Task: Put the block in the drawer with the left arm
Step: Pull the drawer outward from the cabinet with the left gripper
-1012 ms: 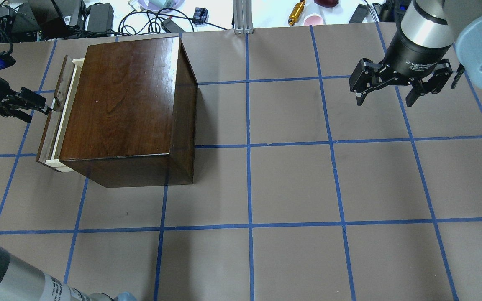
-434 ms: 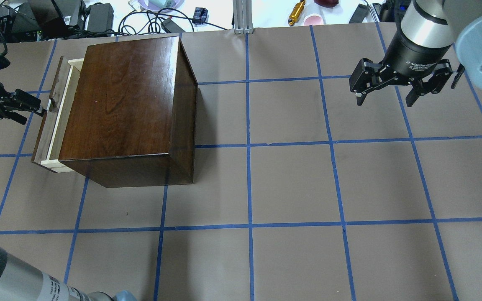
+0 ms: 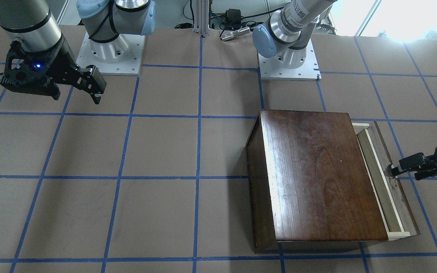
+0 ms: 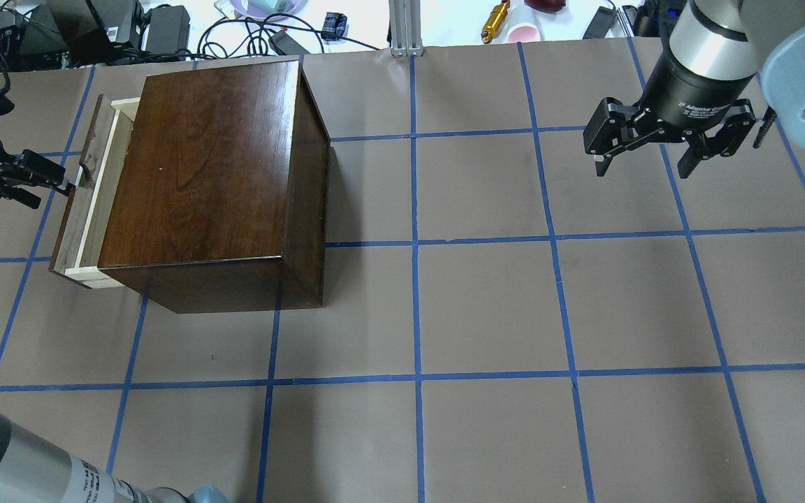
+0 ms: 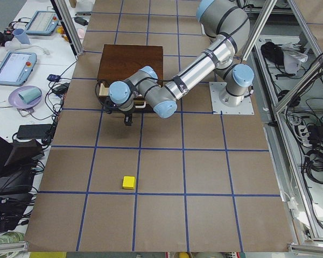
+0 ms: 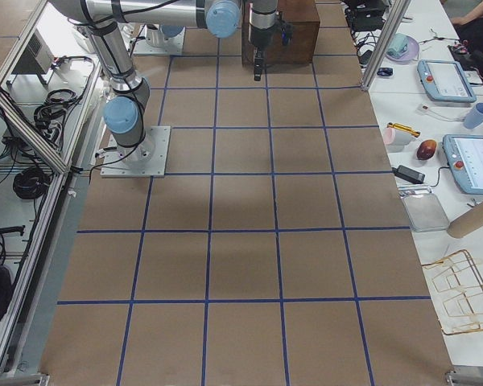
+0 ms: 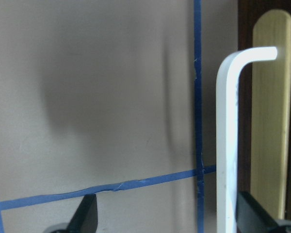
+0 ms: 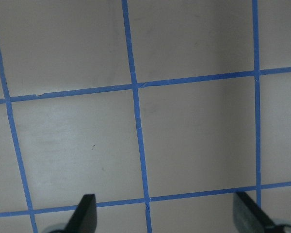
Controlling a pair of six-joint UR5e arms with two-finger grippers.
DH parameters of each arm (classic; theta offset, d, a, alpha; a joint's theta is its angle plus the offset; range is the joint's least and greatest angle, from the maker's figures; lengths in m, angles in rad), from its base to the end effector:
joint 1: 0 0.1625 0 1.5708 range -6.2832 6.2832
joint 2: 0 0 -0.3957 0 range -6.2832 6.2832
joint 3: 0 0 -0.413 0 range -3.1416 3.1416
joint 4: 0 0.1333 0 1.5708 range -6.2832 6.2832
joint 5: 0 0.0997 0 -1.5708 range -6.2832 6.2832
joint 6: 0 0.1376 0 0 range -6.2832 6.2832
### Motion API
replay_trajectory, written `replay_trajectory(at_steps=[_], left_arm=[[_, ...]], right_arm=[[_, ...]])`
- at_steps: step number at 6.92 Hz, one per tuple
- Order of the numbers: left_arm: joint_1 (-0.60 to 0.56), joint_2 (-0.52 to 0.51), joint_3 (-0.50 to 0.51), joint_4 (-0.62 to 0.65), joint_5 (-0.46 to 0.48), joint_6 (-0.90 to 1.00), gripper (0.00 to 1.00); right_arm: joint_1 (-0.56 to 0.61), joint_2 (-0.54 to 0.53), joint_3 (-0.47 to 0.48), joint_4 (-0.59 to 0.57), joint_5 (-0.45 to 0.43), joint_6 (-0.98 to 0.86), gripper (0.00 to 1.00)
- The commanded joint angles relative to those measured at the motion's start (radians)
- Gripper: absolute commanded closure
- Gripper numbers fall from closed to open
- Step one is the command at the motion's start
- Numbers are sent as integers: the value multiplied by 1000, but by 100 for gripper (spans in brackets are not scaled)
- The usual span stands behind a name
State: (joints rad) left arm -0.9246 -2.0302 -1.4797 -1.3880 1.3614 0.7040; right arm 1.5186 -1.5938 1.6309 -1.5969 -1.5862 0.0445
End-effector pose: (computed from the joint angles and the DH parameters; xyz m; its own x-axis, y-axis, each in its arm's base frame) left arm 0.2525 -0.6036 0.2178 -0.9608 0.0356 0.2751 0.0394 0.9992 0.0084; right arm 0.1048 -0.5080 0.4041 -0.9952 0.0964 0.0159 0.0965 0.9953 0.0103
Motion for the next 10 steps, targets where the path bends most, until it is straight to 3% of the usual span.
replay_trajectory(at_steps=[1,10], left_arm=[[1,1,-1,27,22,0,0],[4,1,30,41,68,0,0]], right_arm=[[0,0,0,0,0,0,0],[0,0,0,0,-1,0,0]])
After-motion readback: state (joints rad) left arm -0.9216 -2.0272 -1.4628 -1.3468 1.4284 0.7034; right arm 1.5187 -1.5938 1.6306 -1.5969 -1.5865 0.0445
